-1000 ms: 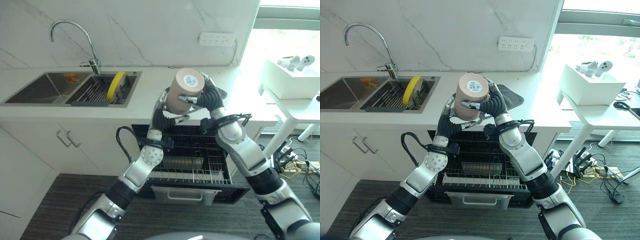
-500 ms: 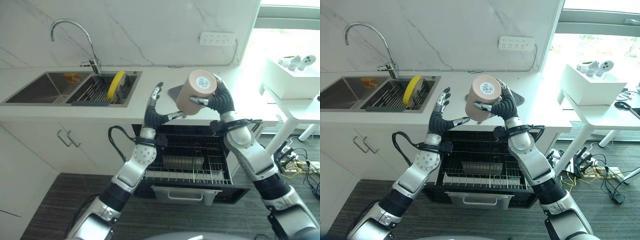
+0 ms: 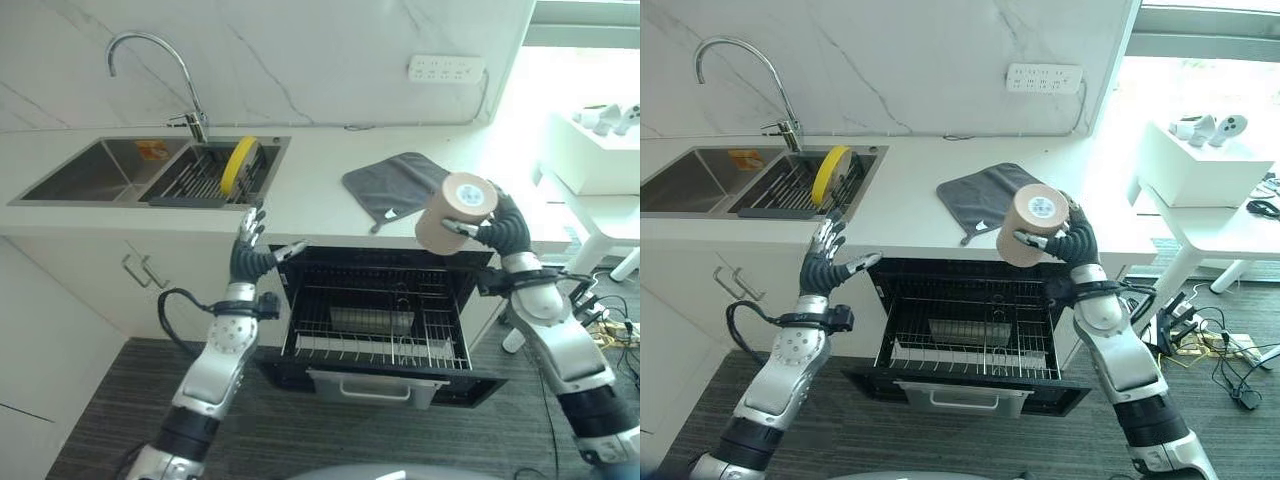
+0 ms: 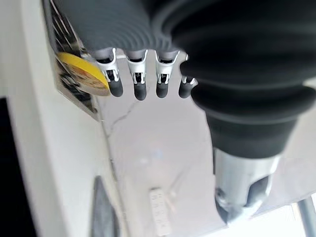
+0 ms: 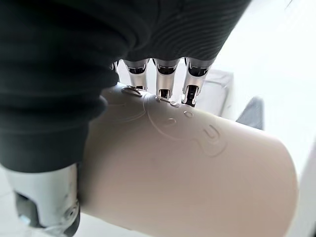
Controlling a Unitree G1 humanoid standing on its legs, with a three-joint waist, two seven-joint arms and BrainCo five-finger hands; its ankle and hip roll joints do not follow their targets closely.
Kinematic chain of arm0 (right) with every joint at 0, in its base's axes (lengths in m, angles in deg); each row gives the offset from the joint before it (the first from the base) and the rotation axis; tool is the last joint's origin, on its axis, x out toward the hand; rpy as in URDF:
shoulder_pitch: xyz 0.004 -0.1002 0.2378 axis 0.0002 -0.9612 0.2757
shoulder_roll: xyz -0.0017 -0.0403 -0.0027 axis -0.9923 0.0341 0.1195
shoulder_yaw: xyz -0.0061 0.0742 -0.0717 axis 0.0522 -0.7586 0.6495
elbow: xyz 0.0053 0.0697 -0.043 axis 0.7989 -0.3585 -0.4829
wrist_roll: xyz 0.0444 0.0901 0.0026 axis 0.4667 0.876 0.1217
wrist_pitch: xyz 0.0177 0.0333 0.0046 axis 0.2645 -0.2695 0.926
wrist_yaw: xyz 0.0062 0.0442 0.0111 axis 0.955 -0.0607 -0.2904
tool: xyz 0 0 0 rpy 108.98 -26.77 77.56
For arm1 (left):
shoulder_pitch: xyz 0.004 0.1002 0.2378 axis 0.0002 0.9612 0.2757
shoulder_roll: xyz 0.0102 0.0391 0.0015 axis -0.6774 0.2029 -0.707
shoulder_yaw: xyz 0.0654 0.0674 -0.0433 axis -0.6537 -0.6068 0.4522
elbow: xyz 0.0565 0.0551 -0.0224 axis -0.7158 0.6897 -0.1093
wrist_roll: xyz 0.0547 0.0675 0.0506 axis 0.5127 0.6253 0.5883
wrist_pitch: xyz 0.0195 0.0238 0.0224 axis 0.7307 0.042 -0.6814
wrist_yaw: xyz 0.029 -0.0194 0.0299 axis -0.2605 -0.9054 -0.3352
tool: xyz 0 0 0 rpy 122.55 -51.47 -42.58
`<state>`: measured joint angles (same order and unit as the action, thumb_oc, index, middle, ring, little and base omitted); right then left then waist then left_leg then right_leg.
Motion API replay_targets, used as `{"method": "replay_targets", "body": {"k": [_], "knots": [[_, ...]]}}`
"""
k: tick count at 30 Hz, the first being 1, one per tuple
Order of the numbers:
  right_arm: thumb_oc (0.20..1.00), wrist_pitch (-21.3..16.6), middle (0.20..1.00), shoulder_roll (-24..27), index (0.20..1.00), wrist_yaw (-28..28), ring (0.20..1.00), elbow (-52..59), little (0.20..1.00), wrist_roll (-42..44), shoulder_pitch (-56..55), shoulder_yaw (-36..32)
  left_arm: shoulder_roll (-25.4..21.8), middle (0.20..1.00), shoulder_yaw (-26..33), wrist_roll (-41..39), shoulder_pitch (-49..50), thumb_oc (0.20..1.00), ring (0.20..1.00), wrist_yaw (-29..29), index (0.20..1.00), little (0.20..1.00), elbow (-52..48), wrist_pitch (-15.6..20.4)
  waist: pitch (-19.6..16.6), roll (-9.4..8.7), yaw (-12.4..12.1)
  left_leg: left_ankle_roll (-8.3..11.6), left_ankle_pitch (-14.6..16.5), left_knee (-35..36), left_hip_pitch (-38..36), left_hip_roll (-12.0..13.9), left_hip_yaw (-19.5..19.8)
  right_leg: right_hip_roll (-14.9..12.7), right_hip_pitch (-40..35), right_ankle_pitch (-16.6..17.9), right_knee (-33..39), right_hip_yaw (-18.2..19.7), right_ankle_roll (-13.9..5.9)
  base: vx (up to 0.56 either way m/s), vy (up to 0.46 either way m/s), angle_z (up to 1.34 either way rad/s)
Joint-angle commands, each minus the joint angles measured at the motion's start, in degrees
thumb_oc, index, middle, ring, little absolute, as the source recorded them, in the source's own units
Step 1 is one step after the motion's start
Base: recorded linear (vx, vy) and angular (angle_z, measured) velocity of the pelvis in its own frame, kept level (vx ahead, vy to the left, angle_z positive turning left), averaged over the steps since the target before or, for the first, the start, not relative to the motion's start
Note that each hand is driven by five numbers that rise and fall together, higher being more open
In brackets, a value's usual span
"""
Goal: Place the dishes in the dishwasher.
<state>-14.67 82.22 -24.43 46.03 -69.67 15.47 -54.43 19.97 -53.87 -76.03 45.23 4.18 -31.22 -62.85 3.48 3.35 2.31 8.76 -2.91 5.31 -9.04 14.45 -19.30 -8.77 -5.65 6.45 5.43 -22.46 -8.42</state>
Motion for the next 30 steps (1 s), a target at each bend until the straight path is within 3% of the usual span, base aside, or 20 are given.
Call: {"method": "replay_targets", "body": {"k": [1, 5, 8, 11, 12, 16, 18, 23, 28, 30], "knots": [[0.2, -6.5, 0.2, 0.5, 0.2, 0.1, 0.2, 4.1, 0.2, -0.8, 7.8, -3.3, -4.3, 1.0, -1.6, -3.9, -7.9, 1.0, 1.0, -3.9, 1.0, 1.0, -3.4, 1.7, 5.6, -3.15, -0.4, -0.91, 4.3, -9.2, 3.7, -1.0, 2.7, -2.4, 0.6, -10.6, -10.9, 3.8, 0.52, -0.16, -0.081, 0.0], [0.2, -7.6, 0.2, 2.7, 0.2, -1.6, 0.2, 1.4, 0.2, -0.9, 15.3, -2.5, -5.5, 1.0, -4.1, -4.3, -15.2, 1.0, 1.0, -3.2, 1.0, 1.0, -1.3, 2.3, 10.9, -3.5, 0.1, -0.19, 7.2, -18.7, 14.0, 0.5, 5.3, -3.6, 9.8, -13.0, -18.5, 6.1, 0.75, -0.31, -0.054, 0.18], [0.2, -7.4, 0.2, 5.1, 0.2, -1.1, 0.2, 1.9, 0.2, -0.6, 19.5, -2.7, -8.5, 1.0, -4.2, -5.4, -19.9, 1.0, 1.0, -8.7, 1.0, 1.0, -2.1, -0.9, 14.8, -3.46, 1.1, -0.72, 8.5, -24.8, 22.3, 1.6, 6.7, -6.2, 19.3, -13.9, -25.9, 8.0, 0.5, -0.27, 0.022, -0.09], [0.2, -7.8, 0.2, 7.0, 0.2, -1.8, 0.2, 2.2, 0.2, -0.3, 20.4, -2.1, -11.3, 1.0, -5.2, -6.4, -21.6, 1.0, 1.0, -13.3, 1.0, 1.0, -3.3, -2.2, 16.6, -3.27, 1.9, -1.17, 9.4, -28.1, 26.2, 2.0, 7.4, -7.6, 24.4, -14.2, -30.1, 9.3, 0.0, -0.13, 0.039, 0.0], [0.2, -7.8, 0.2, 7.6, 0.2, -1.9, 0.2, 2.3, 0.2, -0.1, 20.9, -1.9, -12.3, 1.0, -5.4, -6.3, -22.3, 1.0, 1.0, -14.4, 1.0, 1.0, -3.7, -0.8, 17.0, -3.19, 2.1, -1.28, 9.7, -29.0, 27.0, 2.0, 7.5, -7.9, 25.4, -14.3, -30.9, 9.8, -0.18, -0.07, 0.043, 0.03], [0.2, -8.3, 0.2, 9.0, 0.2, -1.9, 0.2, 1.8, 0.2, -0.1, 22.6, -0.7, -15.7, 1.0, -6.1, -9.2, -25.0, 1.0, 1.0, -15.9, 1.0, 1.0, -3.4, -0.9, 18.5, -2.9, 2.8, -1.55, 10.8, -31.9, 29.2, 2.6, 7.8, -9.3, 29.0, -14.6, -34.3, 11.3, -1.02, -0.05, 0.051, -0.06], [0.2, -7.3, 0.2, 10.5, 0.2, -1.5, 0.2, 1.5, 0.2, -0.7, 25.3, -0.1, -18.5, 1.0, -7.5, -3.0, -27.8, 1.0, 1.0, -18.5, 1.0, 1.0, -2.5, -3.7, 19.9, -2.51, 3.3, -1.49, 11.9, -33.6, 30.1, 3.1, 7.8, -10.1, 31.0, -15.2, -36.6, 12.5, -1.71, -0.07, 0.079, -0.13], [0.2, -6.0, 0.2, 13.6, 0.2, -1.2, 0.2, 1.6, 0.2, 0.8, 28.2, 0.2, -24.5, 1.0, -8.6, 1.0, -32.0, 1.0, 1.0, -18.9, 1.0, 1.0, 0.3, -9.3, 20.4, -2.04, 3.7, -1.39, 11.6, -32.9, 29.9, 3.3, 6.9, -10.7, 32.4, -15.2, -37.7, 13.2, -2.05, -0.04, 0.066, -0.03], [0.2, -5.6, 0.2, 13.5, 0.2, 0.4, 0.2, 0.9, 0.2, 0.1, 30.5, 1.0, -25.7, 1.0, -11.1, 8.0, -36.8, 1.0, 1.0, -20.0, 1.0, 1.0, 5.8, -14.9, 21.0, -1.75, 4.5, -1.44, 11.9, -32.0, 28.9, 2.7, 6.1, -10.6, 32.8, -15.8, -38.3, 13.7, -2.12, -0.03, 0.062, -0.04], [0.2, -5.5, 0.2, 13.7, 0.2, 1.5, 0.2, 0.4, 0.2, 0.0, 31.9, 1.6, -26.5, 1.0, -13.3, 13.1, -39.1, 1.0, 1.0, -23.4, 1.0, 1.0, 8.8, -19.3, 21.0, -1.63, 4.8, -1.55, 12.0, -31.6, 28.4, 2.4, 5.8, -10.3, 32.6, -16.0, -38.2, 13.9, -1.99, 0.0, 0.072, -0.05]]}}
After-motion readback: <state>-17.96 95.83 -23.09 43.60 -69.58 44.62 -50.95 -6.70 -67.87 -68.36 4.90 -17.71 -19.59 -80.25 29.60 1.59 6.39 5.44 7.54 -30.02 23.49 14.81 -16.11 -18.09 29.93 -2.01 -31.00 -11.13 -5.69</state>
